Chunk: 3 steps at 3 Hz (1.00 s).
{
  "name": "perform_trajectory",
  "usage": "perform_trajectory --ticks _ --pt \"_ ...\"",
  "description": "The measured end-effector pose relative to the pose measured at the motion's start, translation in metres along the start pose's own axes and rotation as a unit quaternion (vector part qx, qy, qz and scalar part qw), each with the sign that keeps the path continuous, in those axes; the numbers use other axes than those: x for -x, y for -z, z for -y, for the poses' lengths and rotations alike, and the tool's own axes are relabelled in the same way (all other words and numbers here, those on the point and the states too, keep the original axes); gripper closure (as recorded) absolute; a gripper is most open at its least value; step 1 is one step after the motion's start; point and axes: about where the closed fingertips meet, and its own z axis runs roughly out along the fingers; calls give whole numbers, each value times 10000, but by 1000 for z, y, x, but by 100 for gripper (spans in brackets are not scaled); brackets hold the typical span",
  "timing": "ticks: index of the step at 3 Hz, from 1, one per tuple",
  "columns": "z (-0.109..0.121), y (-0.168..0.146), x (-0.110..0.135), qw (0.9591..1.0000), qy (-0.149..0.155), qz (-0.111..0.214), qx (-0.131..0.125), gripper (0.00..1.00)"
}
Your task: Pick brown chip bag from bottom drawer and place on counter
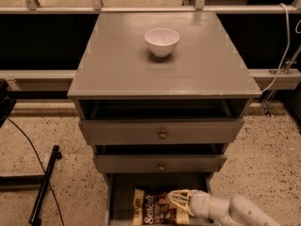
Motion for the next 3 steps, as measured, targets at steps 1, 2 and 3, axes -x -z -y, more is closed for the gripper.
perform_trajectory --ticks 1,2,3 --pt "-11 38 49 9983 485 191 -259 100" --pt "-13 44 48 9982 468 180 -332 82" --pt "-10 25 22 9991 376 -100 -191 58"
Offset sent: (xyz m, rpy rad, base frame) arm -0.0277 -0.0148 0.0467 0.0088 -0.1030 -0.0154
